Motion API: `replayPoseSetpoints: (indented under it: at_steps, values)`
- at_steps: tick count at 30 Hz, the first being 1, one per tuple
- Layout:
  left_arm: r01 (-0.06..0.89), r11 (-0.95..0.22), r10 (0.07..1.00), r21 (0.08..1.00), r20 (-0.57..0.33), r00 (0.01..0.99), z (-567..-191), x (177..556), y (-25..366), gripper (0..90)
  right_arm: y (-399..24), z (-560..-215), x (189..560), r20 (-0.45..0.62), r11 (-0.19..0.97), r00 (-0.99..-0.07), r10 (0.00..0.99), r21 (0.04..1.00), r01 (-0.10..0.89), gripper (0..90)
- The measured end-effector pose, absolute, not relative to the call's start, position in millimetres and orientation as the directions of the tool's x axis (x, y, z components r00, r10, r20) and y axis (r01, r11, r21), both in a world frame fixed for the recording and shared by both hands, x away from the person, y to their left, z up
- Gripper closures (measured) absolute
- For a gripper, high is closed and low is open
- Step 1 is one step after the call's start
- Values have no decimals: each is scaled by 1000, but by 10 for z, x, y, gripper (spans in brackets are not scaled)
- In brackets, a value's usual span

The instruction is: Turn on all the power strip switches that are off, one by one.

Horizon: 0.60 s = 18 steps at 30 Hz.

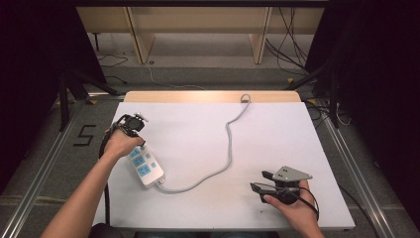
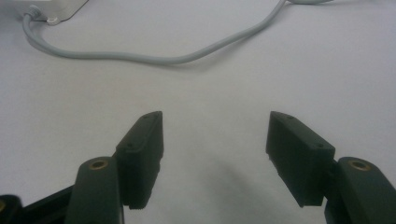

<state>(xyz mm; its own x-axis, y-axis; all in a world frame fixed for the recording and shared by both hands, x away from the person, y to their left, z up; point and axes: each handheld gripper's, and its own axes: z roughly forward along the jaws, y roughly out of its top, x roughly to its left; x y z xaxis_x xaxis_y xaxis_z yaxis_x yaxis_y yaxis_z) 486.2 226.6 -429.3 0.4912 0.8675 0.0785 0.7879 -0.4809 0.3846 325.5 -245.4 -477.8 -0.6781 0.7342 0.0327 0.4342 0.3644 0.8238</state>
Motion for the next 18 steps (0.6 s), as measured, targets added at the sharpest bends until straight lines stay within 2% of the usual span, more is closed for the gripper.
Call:
replayPoseSetpoints:
  at_steps: [18]
  values:
    - [797,-475,871,372,67,487,-4341,4881,2267,897,-2446,-4780,3251,35,366,-679,733,822,437,376]
